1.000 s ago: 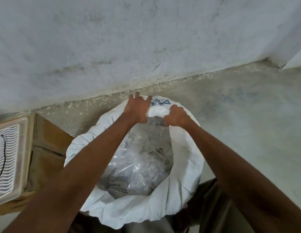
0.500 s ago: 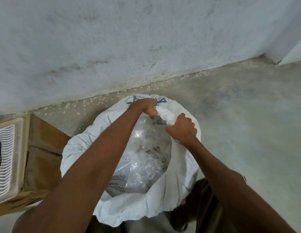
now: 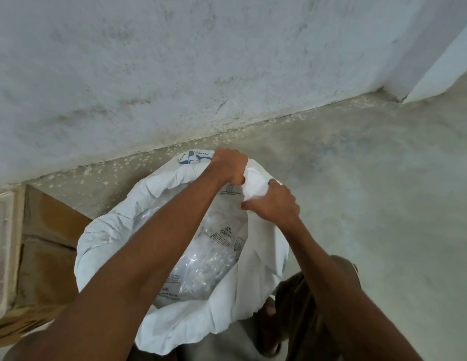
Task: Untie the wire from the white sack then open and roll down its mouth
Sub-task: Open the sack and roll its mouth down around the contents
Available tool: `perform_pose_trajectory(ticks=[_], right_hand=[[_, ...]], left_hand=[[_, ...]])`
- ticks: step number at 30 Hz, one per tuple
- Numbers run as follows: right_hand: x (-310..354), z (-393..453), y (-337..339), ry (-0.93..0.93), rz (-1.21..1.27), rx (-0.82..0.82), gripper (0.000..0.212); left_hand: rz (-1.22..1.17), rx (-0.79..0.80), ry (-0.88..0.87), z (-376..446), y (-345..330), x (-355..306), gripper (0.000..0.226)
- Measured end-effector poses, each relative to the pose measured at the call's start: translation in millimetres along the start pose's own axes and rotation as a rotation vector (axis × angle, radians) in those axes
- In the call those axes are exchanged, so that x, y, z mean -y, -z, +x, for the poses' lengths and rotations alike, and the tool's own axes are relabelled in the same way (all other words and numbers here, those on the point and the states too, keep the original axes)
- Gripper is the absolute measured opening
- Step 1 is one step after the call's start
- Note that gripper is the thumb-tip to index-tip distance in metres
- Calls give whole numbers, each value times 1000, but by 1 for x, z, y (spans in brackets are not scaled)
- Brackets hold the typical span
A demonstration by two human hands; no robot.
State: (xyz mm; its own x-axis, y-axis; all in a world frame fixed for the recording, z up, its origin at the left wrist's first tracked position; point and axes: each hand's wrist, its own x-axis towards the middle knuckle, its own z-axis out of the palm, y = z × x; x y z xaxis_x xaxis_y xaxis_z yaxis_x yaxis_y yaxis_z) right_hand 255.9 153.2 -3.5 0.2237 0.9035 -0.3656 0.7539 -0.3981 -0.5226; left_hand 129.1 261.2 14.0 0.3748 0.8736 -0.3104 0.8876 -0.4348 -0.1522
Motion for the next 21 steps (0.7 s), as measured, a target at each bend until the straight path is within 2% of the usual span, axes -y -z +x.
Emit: perform_pose_trajectory(ticks=[1, 3, 6, 8, 9, 11, 13, 16, 17, 18, 19, 21], right_hand=[[-6, -5, -6, -43, 11, -47, 88], [-16, -7, -12, -100, 138, -28, 69], [-22, 3, 0, -146, 437, 167, 51], [-21, 8, 7, -149, 587, 304, 25], [-22, 10, 9, -133, 645, 375, 18], [-23, 8, 8, -61, 705, 465, 29], [-25, -4, 6, -55, 605, 368, 52], [-33, -26, -5, -38, 256, 19, 78], [-36, -34, -11, -28, 171, -54, 77], [-38, -39, -15, -40, 173, -88, 67], [-40, -42, -17, -69, 241, -83, 52], [-45, -41, -14, -142, 437, 10, 28]], left_hand=[[-14, 43, -10, 2, 0, 1, 37], [-27, 66, -63, 1, 4, 1, 47], [8, -123, -311, -12, 5, -10, 66], [-29, -176, -471, -23, 2, -19, 61], [-40, -152, -488, -28, 1, -24, 54], [-24, -102, -443, -31, 1, -32, 33], [37, -81, -392, -29, 2, -36, 23], [65, -56, -294, -19, 4, -36, 35], [66, -21, -274, -17, 3, -36, 36], [70, 30, -271, -15, 4, -37, 31], [62, 75, -284, -13, 5, -39, 26], [49, 109, -325, -13, 7, -45, 33]])
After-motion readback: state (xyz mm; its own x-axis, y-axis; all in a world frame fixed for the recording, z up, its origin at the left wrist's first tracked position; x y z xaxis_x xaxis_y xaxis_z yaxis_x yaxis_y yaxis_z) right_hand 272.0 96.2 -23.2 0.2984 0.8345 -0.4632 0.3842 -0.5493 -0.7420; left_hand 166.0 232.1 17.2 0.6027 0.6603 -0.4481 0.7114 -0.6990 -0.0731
